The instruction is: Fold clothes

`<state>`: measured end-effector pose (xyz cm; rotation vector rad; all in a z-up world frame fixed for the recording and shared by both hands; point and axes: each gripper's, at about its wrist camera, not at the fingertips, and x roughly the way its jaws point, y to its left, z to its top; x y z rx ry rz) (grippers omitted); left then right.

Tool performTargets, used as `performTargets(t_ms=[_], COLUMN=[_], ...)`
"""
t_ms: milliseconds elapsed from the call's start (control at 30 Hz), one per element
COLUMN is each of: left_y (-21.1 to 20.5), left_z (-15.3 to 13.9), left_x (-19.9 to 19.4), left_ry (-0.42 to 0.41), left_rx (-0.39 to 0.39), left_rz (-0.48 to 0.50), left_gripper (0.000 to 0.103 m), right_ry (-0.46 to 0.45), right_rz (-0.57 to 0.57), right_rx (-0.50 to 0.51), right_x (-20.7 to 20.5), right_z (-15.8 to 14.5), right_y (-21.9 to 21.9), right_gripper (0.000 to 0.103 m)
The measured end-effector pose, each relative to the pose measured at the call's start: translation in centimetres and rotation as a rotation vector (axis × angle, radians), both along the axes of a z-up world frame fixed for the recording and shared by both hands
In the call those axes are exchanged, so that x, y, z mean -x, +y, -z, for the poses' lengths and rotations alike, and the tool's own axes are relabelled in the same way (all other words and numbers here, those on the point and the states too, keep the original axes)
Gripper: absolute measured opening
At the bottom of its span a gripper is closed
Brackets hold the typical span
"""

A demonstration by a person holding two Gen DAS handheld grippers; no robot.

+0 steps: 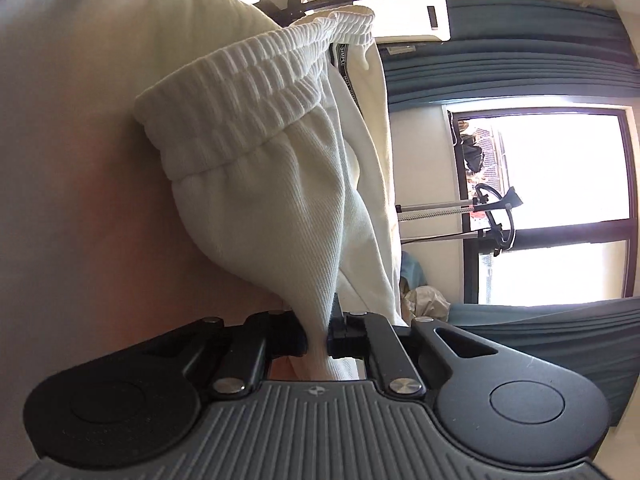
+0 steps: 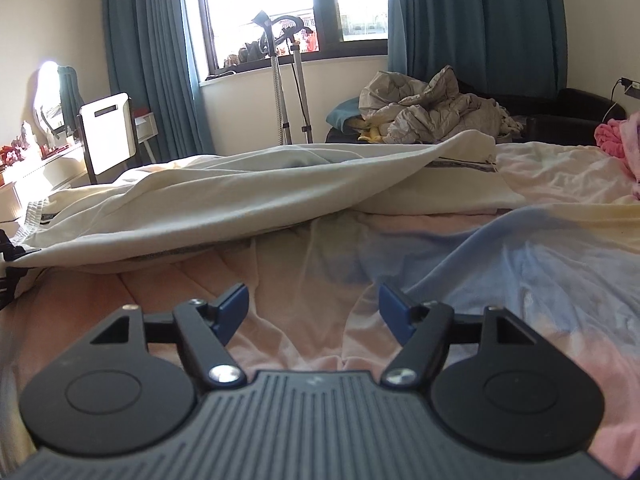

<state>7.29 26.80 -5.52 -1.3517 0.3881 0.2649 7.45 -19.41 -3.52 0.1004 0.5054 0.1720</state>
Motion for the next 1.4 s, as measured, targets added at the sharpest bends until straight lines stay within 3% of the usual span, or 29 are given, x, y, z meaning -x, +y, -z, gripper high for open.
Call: performTargets(t_ms=[200, 333, 467, 667, 800, 1000, 1100, 1267, 1400], left_y=[0.6, 1.8, 2.6, 2.7, 3.1, 3.2, 3.1, 2.8, 2.7], left_z=[-2.3, -3.4, -3.4, -3.2, -2.4, -1.6, -1.6, -1.6, -1.4], left_x=[2.2, 3.3, 3.6, 4.5, 4.7, 4.6, 4.3, 4.0, 3.9], left_ry=[-0.049, -0.029, -0.023, -0.016, -0.013, 0.000, 0.016, 0.056, 0.074], left_rx=[-0.049, -0.110, -0.091, -0.099, -0.053, -0.008, -0.023, -0.048, -0.048], left_rz=[-0.048, -0.066, -0.057, -0.045, -0.047, -0.074, -0.082, -0.097, -0.116], left_gripper=[0.009, 0.009, 0.009, 0.009, 0.009, 0.010, 0.010, 0.010, 0.010], right_ry=[0.014, 0.037, 0.054, 0.124, 0.148, 0.272, 0.300, 0.316, 0.373], right_rz=[0.020, 0.024, 0.034, 0.096, 0.131, 0.071, 0.048, -0.031, -0.008], right_rx=[-0.013, -0.042, -0.069, -0.235, -0.330, -0.684, -0.775, -0.781, -0.700], right_x=[-0.1, -0.4, -0.8, -4.4, -8.3, -12.5, -13.5, -15.6, -17.6], right_z=[0.2, 0.3, 0.3, -0.5, -0.5, 4.2, 5.6, 6.0, 7.4], right_y=[-0.4, -0.8, -1.2, -4.0, -6.0, -6.3, -5.2, -2.4, -0.5], right_gripper=[0.073, 0.073, 0.073, 0.073, 0.073, 0.082, 0.083, 0.087, 0.088])
